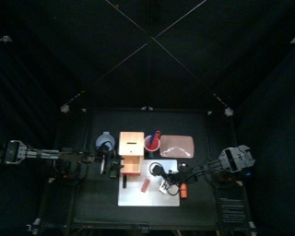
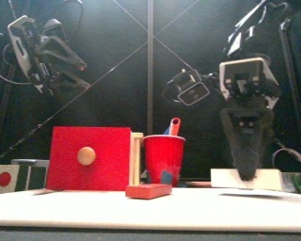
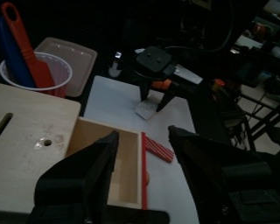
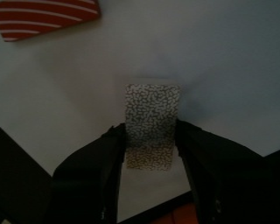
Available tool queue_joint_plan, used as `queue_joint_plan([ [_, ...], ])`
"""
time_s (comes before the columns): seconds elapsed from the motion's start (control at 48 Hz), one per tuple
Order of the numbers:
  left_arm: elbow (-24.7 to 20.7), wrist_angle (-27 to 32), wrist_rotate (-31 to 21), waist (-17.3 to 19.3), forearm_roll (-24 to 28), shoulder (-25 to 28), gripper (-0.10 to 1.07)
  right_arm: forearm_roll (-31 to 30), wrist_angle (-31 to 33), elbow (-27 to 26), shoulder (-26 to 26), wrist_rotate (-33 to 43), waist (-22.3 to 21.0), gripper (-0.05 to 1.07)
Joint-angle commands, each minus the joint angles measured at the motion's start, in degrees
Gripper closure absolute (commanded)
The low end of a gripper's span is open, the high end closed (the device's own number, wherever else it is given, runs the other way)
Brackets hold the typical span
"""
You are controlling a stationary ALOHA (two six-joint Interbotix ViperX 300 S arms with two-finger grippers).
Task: Pull apart salmon sushi and put rice into drawer
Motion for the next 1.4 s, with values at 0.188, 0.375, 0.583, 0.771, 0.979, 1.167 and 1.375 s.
queue_joint_plan([
  [0.188, -0.7, -0.1, 0.3, 0.4, 0.0, -0.1, 0.12, -2.3, 7.6, -15.7, -0.5, -9.9, -4.4, 0.37],
  [0.375, 0.2, 3.8, 0.4, 1.7, 0.8, -0.7, 0.12, -1.1, 7.0, -22.9, 3.3, -17.3, -8.3, 0.36],
  [0.583, 2.4, 6.8, 0.4, 4.6, 1.6, -4.3, 0.12, -1.1, 1.9, -26.5, 6.9, -19.9, -11.2, 0.36],
  [0.771, 5.2, 7.2, 0.3, 7.0, 1.4, -8.9, 0.12, -1.1, -2.5, -26.4, 8.5, -19.9, -12.4, 0.35],
  [0.979, 6.4, 7.3, 0.2, 8.1, 1.2, -10.7, 0.12, -0.4, -6.3, -26.4, 9.4, -19.7, -13.8, 0.30],
  [1.167, 6.5, 7.7, 0.3, 8.0, 0.9, -10.7, 0.12, 0.1, -6.7, -26.4, 11.2, -19.6, -14.8, 0.18],
  [1.375, 6.7, 8.6, 0.2, 8.0, 0.9, -10.7, 0.12, 0.3, -6.7, -26.9, 11.7, -19.6, -14.8, 0.06],
])
